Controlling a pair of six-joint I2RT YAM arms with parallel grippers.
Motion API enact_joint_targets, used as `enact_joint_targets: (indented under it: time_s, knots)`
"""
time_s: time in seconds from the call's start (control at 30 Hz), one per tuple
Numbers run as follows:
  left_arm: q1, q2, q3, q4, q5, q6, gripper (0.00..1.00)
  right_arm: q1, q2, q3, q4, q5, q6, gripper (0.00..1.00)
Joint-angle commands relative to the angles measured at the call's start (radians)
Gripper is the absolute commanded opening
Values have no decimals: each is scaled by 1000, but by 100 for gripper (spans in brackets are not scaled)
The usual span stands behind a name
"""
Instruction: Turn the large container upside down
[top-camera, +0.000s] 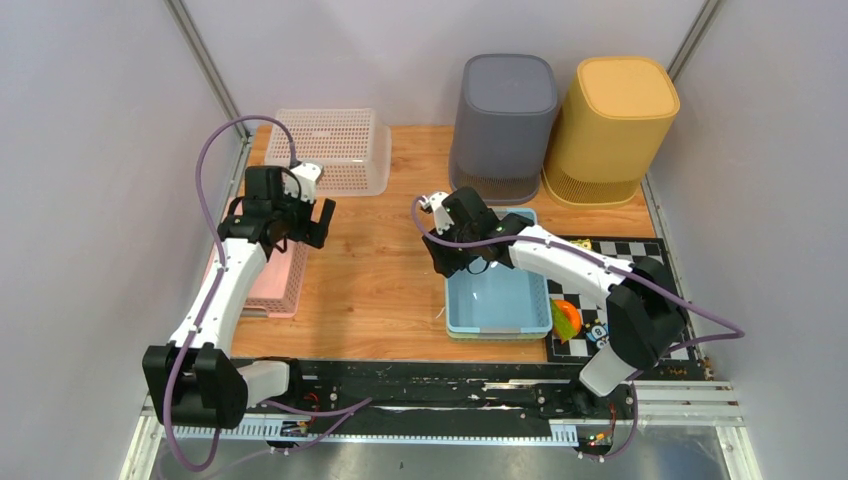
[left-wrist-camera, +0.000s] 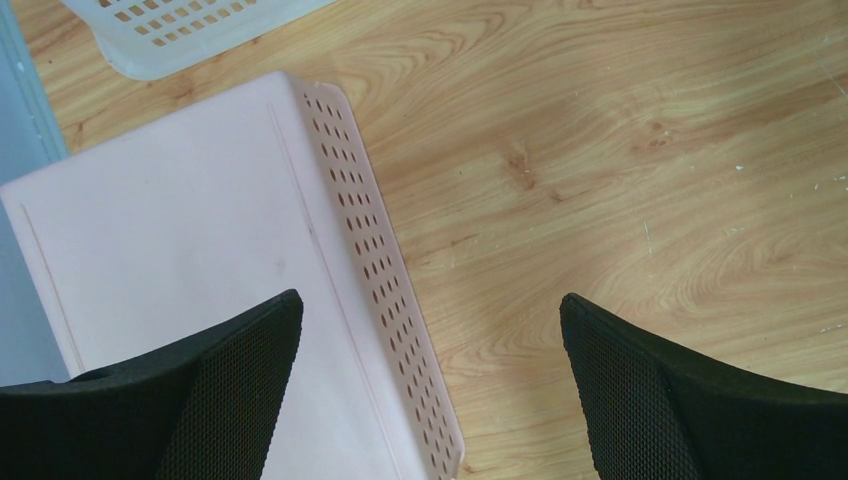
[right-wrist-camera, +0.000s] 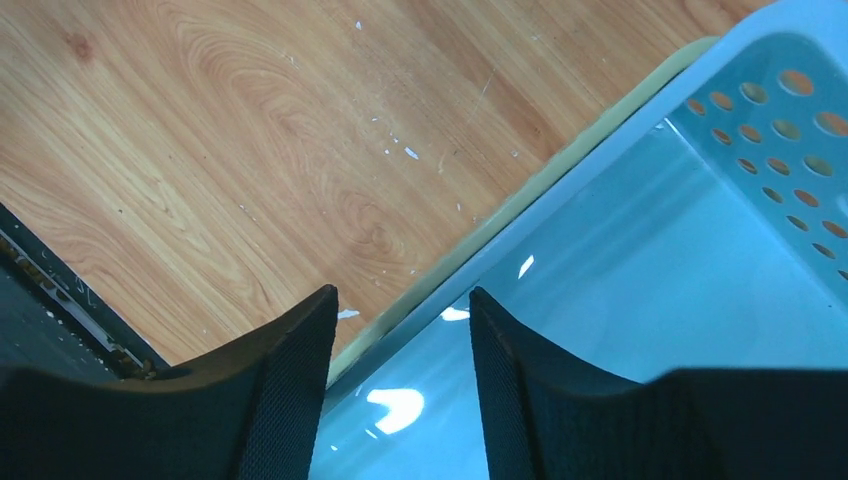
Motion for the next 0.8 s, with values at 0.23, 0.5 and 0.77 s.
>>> enact_joint_targets:
  time_s: [0.23, 0.5, 0.77]
  knots:
    - [-18, -20, -13, 23, -12, 13, 100, 35, -62, -21, -35, 137, 40, 12]
    - [-28, -13, -5, 23, -24, 16, 100, 36, -178, -29, -50, 135, 55, 3]
    - [-34, -31, 2, 16, 8, 43, 100, 37, -229, -1, -44, -46, 23, 2]
